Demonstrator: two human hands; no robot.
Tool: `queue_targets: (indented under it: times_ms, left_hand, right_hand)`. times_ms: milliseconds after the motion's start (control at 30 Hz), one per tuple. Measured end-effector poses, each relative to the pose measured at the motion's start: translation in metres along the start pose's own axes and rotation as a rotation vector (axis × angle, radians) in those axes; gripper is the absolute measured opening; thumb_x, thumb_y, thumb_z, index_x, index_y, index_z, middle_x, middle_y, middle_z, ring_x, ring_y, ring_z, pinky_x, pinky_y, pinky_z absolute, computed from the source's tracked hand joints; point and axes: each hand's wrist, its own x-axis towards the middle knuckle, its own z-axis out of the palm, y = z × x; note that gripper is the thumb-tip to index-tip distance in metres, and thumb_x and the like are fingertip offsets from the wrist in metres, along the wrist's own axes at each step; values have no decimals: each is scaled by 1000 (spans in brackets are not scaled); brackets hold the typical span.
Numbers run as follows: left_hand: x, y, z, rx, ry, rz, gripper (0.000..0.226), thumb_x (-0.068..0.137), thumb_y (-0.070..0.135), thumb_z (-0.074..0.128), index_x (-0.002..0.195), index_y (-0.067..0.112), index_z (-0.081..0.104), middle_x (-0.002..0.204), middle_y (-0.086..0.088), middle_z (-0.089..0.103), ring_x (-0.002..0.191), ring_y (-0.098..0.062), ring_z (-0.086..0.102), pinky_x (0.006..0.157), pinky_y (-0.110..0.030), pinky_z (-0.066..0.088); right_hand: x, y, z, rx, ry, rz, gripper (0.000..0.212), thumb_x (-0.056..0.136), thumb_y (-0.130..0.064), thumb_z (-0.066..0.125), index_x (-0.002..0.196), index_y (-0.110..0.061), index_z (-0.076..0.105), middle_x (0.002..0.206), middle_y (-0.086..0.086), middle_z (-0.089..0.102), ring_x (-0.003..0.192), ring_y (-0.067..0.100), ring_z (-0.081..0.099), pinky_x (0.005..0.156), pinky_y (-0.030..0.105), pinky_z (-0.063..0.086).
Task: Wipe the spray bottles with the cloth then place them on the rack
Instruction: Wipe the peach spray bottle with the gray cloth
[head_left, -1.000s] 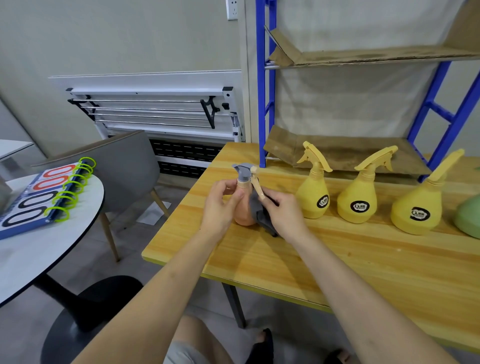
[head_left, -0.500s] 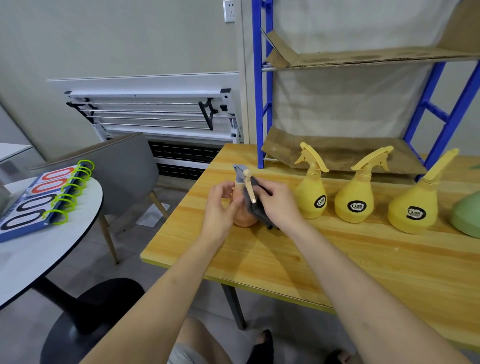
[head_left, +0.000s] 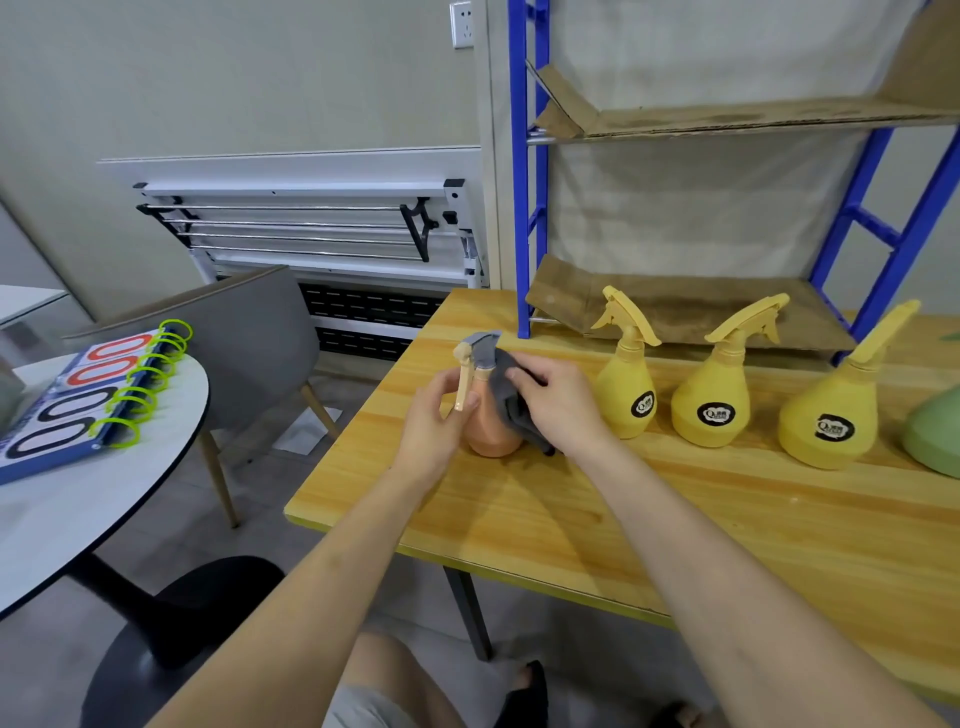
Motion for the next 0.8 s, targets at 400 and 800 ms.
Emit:
queue_targets:
  times_ms: [400,800]
  left_hand:
    - [-9,0,8,-115,52,-59,22,99,30,64,120,25,63,118,6,69,115,-8,62,102,-41,51]
    - [-14,8,13,79,74,27,44,95,40,67,135,23,63,124,6,58,114,-5,57,95,-20,46]
  right_hand:
    - [-12,28,-5,-183,-31,102,24,101,-21,57,108,-31,78,90,-14,75,87,12,66,71,25,46]
    - [-35,45,-1,-246,10,151,20,99,-16,58,84,-15,71,77,5,71,77,28,60,71,36,47]
